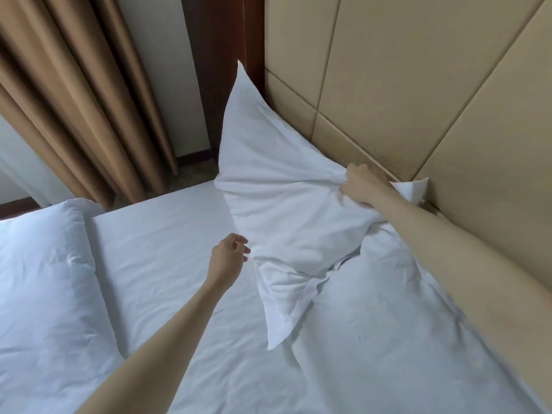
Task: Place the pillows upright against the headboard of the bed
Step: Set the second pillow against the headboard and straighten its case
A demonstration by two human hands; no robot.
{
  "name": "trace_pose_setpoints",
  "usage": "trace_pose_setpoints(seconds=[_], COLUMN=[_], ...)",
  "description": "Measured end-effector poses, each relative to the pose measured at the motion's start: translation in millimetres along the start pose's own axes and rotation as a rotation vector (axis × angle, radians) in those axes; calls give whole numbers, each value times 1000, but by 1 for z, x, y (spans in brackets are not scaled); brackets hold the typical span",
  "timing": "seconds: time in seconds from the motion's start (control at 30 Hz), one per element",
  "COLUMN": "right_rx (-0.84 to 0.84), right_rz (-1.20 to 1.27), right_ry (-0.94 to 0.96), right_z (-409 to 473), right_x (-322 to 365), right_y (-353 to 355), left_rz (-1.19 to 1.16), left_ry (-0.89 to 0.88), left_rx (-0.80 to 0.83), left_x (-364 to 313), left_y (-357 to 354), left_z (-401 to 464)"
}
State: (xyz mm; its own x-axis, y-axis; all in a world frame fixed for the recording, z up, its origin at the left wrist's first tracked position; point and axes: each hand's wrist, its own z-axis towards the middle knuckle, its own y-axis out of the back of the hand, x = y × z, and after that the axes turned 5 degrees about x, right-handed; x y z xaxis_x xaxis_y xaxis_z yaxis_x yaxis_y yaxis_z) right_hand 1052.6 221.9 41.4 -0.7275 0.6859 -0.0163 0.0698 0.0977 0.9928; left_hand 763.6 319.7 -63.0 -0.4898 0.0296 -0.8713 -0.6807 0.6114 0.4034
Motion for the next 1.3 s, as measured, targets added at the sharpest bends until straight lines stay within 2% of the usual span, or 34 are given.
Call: trace_pose_setpoints(seconds=[0.13, 0.17, 0.3, 0.4, 0.5, 0.6, 0.63, 0.7, 0.8, 0.83, 0.87, 0.97, 1.0, 1.07, 1.13, 1.2, 1.3], right_rx=[-364, -368, -100, -162, -293, -114, -27, 24, -139, -136, -70, 313, 369, 341, 225, 131, 94], right_rz=[73, 68, -32, 28, -104, -175, -221, -226, -181, -172, -107, 273, 310, 296, 346, 473, 696], right_ry=[68, 69, -40, -34, 110, 368, 389, 299, 141, 114, 101, 15, 10, 15, 5, -18, 18], right_z=[-10, -15, -28, -44, -83, -126, -135, -146, -158, -163, -168, -189, -197, -208, -221, -237, -266], right_x=[-6, -8, -17, -20, -23, -36, -44, -61, -73, -74, -75, -80, -81, -84, -82, -78, -67], right_y=[30, 28, 16, 31, 20, -9, -17, -21, -14, -13, -13, -9, -5, 1, 6, 13, 33], left_rz=[5, 9, 44, 70, 89, 97, 101, 106, 115, 121, 128, 153, 158, 162, 165, 163, 145], left_ry=[-8, -13, -17, -12, -28, -52, -63, -84, -91, -89, -88, -89, -91, -103, -115, -135, -172], left_rx=[10, 8, 8, 20, 43, 77, 84, 84, 75, 75, 74, 59, 53, 49, 45, 42, 32], left_x=[-3, -4, -9, -15, -24, -35, -39, -46, -52, -52, -52, -55, -57, -61, -67, -72, -80], left_y=[-4, -4, -5, -5, -9, -16, -17, -17, -13, -12, -10, -3, -1, 3, 6, 10, 18], left_z=[-7, -8, -18, -28, -40, -56, -61, -71, -90, -97, -104, -124, -131, -144, -160, -177, -206])
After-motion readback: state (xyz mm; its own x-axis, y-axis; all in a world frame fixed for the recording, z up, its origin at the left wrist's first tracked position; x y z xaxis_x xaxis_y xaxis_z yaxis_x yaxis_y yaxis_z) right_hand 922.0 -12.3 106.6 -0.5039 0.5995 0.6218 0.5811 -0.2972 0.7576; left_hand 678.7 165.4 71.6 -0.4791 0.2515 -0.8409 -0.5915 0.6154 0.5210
